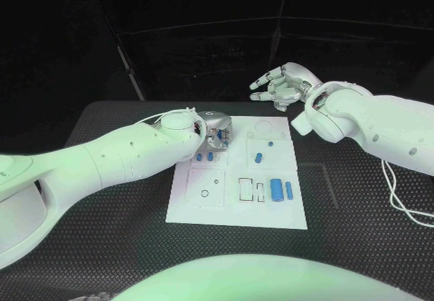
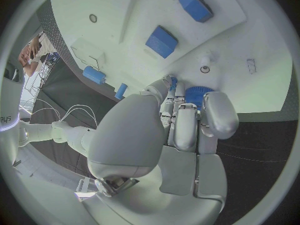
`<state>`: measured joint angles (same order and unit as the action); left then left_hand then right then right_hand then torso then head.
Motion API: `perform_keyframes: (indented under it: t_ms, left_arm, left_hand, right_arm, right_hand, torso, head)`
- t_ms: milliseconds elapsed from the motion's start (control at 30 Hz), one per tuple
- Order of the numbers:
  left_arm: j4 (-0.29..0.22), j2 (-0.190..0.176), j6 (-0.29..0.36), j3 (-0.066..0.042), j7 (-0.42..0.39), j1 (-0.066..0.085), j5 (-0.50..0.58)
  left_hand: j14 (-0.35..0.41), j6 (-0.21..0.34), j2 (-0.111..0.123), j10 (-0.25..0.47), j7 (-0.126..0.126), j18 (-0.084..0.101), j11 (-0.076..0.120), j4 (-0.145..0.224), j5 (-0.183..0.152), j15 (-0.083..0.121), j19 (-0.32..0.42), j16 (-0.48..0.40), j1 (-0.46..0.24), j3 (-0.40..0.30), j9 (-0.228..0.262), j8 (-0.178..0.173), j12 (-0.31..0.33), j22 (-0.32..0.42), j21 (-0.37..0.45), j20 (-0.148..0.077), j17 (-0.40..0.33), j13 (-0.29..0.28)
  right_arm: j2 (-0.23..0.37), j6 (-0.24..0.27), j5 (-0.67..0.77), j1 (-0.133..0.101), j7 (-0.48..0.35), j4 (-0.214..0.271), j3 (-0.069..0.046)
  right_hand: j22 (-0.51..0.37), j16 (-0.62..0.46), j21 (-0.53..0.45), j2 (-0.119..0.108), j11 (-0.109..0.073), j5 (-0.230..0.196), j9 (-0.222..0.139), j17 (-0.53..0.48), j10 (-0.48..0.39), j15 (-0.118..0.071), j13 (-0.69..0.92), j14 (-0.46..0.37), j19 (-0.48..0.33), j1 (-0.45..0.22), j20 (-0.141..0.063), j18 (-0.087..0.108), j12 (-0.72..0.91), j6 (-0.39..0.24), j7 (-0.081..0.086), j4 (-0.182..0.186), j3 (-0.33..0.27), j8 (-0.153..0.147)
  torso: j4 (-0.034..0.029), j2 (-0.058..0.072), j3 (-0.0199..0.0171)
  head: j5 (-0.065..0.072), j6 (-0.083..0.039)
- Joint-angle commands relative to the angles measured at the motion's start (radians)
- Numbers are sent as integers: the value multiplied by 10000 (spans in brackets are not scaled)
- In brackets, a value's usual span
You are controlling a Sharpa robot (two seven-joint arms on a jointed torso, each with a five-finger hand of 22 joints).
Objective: Assemble the parts on the task board
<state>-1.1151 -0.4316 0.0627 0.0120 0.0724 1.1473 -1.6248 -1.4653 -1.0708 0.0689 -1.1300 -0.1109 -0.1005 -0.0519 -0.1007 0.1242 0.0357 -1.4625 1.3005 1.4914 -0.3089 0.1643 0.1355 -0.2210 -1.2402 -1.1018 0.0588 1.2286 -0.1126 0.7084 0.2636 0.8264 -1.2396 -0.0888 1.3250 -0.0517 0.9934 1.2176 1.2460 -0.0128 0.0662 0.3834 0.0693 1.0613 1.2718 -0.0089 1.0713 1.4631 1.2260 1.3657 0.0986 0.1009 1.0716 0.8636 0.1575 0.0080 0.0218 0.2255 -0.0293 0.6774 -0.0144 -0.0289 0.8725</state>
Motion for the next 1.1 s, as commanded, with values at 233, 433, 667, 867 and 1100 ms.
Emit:
perform_keyframes:
  t_ms: [233,433,667,867,1100]
  left_arm:
    - [-102,-100,64,16,-172,-35,-54]
    - [-430,-328,474,1,-233,-44,-52]
    - [-886,-638,799,-187,-257,-54,-50]
    - [-1220,-931,977,-403,-255,-84,-51]
    - [-1518,-1367,865,-531,-181,-118,-50]
  left_hand:
    - [-432,-139,91,-263,-103,167,-78,262,-4,-104,-178,91,-172,-602,-45,-207,349,-165,-160,112,-94,86]
    - [-420,-134,201,-297,-152,180,-122,343,-9,-147,-174,92,-277,-790,-71,-283,495,-255,-251,147,-148,116]
    - [-413,-167,246,-337,-165,184,-133,369,-11,-157,-173,90,-343,-868,-75,-300,547,-297,-294,160,-176,122]
    - [-407,-187,281,-361,-175,188,-138,392,-12,-162,-176,84,-376,-914,-78,-310,579,-329,-330,166,-200,125]
    - [-400,-227,316,-406,-183,187,-142,410,-17,-164,-174,83,-430,-967,-78,-317,611,-349,-346,172,-222,125]
  right_arm:
    - [-6,-59,9,-18,-85,19,-8]
    - [0,-60,9,-18,-91,-6,-8]
    - [2,-58,9,-17,-106,-41,-8]
    - [6,-60,9,-17,-113,-54,-8]
    - [21,-67,9,-16,-120,-58,-8]
  right_hand:
    - [10,-35,-52,27,-43,38,-7,10,-20,-64,10,90,34,-59,-37,175,61,-52,-24,-9,71,22]
    - [14,-33,-51,27,-44,40,-6,17,-12,-65,17,93,39,-63,-38,174,73,-42,-26,-10,84,31]
    - [14,-33,-51,27,-44,40,-6,18,-11,-65,17,94,39,-63,-38,174,74,-41,-26,-11,85,32]
    - [15,-33,-52,26,-45,41,-5,19,-10,-65,17,95,40,-63,-38,174,76,-36,-26,-12,91,36]
    - [15,-33,-52,26,-45,41,-5,19,-10,-65,17,95,40,-63,-38,174,76,-36,-26,-12,91,36]
  torso:
    - [-11,-6,11]
    - [-16,-9,5]
    - [-16,-3,3]
    - [-24,-4,3]
    - [-14,1,11]
  head:
    - [-20,1]
    - [-48,1]
    - [-96,1]
    - [-135,1]
    - [-174,1]
